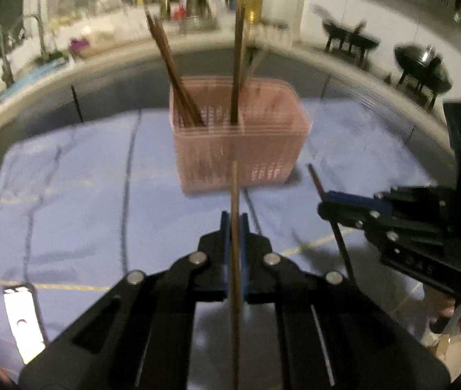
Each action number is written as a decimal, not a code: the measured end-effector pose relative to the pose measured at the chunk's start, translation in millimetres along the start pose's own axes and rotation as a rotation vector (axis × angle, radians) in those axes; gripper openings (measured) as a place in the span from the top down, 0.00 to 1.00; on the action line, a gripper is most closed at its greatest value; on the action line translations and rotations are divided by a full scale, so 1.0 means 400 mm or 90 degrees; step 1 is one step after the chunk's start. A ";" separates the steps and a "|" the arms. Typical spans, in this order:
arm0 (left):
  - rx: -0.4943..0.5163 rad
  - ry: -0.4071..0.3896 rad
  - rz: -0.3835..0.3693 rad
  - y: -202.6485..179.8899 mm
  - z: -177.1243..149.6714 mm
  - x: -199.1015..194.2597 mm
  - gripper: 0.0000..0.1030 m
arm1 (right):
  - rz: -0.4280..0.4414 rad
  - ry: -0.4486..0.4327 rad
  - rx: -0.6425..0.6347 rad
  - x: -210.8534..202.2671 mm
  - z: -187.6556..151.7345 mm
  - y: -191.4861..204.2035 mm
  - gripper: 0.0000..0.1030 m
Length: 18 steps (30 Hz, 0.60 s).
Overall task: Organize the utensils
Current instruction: 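Lift both chopsticks upright over the pink basket and open both grippers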
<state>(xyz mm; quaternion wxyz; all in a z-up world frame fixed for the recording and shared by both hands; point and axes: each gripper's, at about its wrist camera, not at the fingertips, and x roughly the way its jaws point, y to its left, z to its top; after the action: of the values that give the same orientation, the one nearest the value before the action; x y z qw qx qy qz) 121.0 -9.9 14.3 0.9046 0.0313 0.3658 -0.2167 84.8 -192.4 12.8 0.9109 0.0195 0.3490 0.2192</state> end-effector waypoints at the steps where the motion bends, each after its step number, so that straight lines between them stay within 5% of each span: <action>1: -0.002 -0.019 -0.002 0.001 0.008 -0.030 0.96 | 0.000 -0.022 -0.008 -0.025 0.005 0.011 0.95; 6: -0.003 -0.071 -0.012 -0.016 0.018 -0.116 0.96 | 0.006 -0.121 -0.030 -0.131 0.006 0.044 0.95; 13: 0.011 -0.053 -0.010 -0.021 0.010 -0.110 0.96 | -0.005 -0.110 -0.017 -0.120 0.014 0.055 0.95; 18: 0.016 -0.105 -0.023 -0.014 0.103 -0.178 0.96 | 0.018 -0.155 0.007 -0.175 0.113 0.036 0.95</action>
<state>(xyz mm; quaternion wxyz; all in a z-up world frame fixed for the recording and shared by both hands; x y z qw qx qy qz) 99.8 2.4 93.1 0.9272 0.0179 0.2879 -0.2390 61.9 -202.9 93.6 0.9432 0.0560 0.2366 0.2262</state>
